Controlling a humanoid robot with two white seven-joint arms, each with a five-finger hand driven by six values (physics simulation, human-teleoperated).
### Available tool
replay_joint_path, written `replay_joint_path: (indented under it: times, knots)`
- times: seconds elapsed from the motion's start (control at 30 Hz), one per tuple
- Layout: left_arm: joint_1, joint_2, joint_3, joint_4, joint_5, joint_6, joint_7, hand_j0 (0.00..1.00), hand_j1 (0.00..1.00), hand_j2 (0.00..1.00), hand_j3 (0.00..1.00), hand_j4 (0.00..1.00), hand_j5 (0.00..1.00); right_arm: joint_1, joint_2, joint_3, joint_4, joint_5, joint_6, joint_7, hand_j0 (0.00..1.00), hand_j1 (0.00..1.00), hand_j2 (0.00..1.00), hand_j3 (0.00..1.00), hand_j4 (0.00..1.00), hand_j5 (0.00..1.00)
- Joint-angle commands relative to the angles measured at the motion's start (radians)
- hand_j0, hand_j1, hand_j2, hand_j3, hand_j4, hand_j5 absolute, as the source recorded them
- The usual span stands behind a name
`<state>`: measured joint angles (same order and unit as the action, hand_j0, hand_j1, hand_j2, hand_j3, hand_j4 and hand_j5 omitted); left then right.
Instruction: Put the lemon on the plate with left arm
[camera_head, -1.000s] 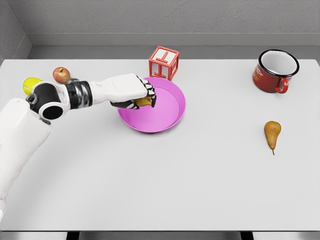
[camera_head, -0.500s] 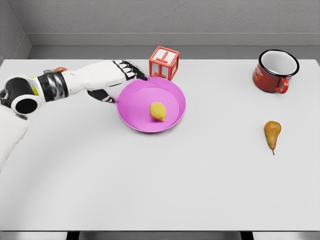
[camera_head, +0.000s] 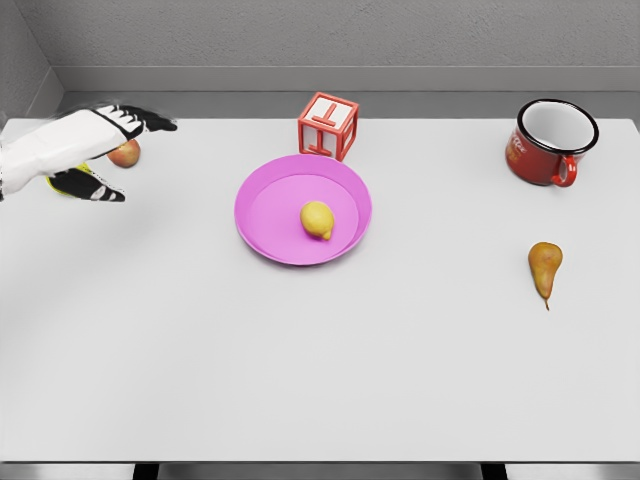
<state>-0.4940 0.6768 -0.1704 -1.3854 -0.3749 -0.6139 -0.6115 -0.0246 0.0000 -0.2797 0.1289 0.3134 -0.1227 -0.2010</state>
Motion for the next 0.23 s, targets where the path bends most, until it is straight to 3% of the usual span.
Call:
replay_joint_path:
  times: [0.0,0.2]
  knots:
    - [0.002,0.001,0.002,-0.001,0.011,0.003,0.001,1.0,1.0,1.0,1.0,1.0,1.0,0.0,0.0,0.001,0.0,0.0,0.0,0.0,1.0,1.0,1.0,1.0,1.0,1.0]
    - [-0.002,0.001,0.003,-0.012,0.011,0.003,0.001,1.0,1.0,1.0,1.0,1.0,1.0,0.0,0.0,0.001,0.0,0.0,0.0,0.0,1.0,1.0,1.0,1.0,1.0,1.0]
